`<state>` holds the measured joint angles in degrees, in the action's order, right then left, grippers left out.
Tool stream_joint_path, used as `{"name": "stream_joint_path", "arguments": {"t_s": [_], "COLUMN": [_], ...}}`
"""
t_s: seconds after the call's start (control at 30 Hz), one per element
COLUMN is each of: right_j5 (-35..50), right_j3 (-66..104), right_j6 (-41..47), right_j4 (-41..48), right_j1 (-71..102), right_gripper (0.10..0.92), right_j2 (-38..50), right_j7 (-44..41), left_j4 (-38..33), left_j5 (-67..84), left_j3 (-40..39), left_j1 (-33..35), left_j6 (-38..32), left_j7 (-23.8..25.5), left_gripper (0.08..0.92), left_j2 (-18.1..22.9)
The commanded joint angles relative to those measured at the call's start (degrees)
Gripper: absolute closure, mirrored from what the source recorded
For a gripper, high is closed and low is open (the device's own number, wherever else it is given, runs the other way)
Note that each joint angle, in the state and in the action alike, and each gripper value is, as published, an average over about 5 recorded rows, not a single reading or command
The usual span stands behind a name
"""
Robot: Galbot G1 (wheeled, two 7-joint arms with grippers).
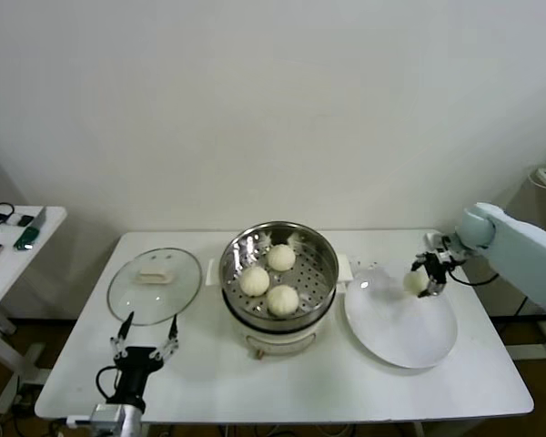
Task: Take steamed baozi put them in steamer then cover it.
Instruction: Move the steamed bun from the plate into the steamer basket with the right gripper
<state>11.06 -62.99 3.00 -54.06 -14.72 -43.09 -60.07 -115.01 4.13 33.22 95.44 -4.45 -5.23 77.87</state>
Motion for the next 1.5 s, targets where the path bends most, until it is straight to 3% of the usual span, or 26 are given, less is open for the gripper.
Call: {"name": "stream_joint_path", "arguments": {"t_s": [0.03, 0.3, 0.6, 1.1, 1.5], "right_j5": [30.30, 45.23, 51.97, 51.23, 47.10], "right_j3": [-24.08, -34.70, -41.90, -42.04, -42.15], "right_j6": [9.12, 13.19, 14.56, 15.66, 15.15], "right_j4": [-9.40, -18.58, -23.42, -20.74, -15.03], "right_j1": [-26.61, -38.51, -43.23, -32.66, -27.74], "right_gripper": [0.296, 0.296, 0.299, 0.296, 0.297], "right_j2": [-3.05, -7.50, -14.70, -26.05, -27.60], "right_j7": [7.24, 11.25, 13.65, 16.80, 15.94], "left_j4": [-0.70, -0.90, -0.13, -0.66, -0.27], "left_j5": [0.06, 0.16, 0.17, 1.05, 2.05], "left_j3": [-0.60, -1.68, -2.35, -2.08, -1.61], "left_j1": [-0.08, -0.76, -0.67, -0.26, -0.14], "left_j6": [-0.07, -0.17, -0.92, -1.05, -1.13], "left_j7": [0.14, 0.30, 0.49, 0.56, 0.56], "left_gripper": [0.177, 0.177, 0.177, 0.177, 0.177], "left_j2": [-0.18, -1.40, -2.94, -3.43, -3.95]}}
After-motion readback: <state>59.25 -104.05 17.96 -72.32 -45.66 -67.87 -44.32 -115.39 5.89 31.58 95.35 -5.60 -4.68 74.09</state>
